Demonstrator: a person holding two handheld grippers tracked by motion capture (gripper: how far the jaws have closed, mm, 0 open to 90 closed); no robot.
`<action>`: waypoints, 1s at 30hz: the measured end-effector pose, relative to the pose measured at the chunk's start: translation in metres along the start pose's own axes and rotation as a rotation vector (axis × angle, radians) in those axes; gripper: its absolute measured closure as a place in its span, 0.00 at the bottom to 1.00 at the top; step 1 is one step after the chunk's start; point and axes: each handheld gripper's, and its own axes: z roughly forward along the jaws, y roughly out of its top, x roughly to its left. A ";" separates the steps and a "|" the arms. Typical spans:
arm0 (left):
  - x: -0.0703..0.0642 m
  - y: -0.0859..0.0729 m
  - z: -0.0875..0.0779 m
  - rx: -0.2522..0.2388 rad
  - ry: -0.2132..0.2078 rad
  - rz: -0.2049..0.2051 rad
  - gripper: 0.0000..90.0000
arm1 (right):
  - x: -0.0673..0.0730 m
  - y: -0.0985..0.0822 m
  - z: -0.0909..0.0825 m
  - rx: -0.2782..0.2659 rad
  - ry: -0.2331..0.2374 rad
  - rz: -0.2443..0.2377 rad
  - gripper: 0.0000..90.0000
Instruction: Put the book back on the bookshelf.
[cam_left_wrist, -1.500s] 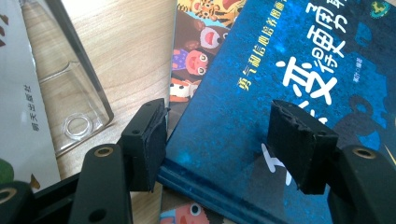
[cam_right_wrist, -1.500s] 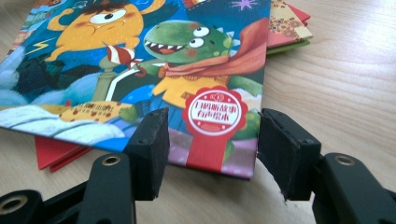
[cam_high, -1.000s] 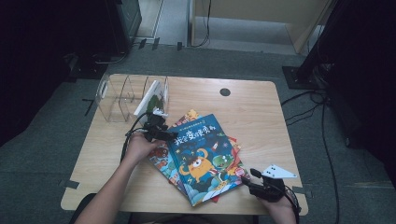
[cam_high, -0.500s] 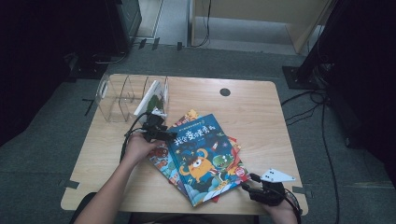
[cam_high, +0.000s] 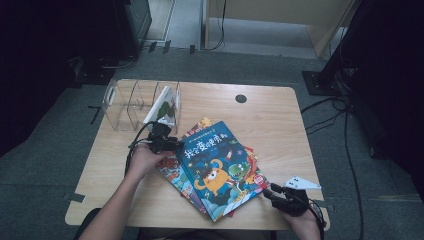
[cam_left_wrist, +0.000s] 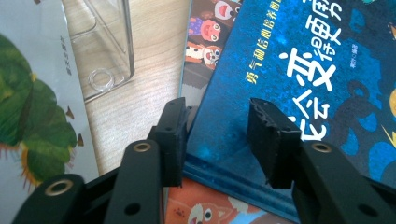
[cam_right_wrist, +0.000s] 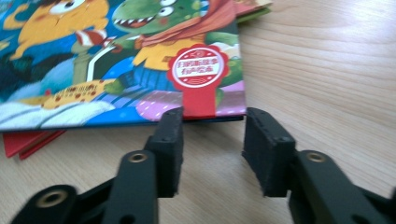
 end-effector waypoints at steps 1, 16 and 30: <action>0.000 0.000 -0.001 0.001 0.001 0.001 0.69 | -0.001 0.000 0.000 0.000 0.000 0.004 0.68; -0.003 -0.010 -0.013 0.026 0.002 0.003 0.90 | -0.003 0.006 -0.002 0.017 -0.041 0.051 0.99; -0.006 -0.030 -0.024 0.020 -0.036 -0.033 0.94 | -0.014 0.015 0.005 0.005 -0.045 0.075 1.00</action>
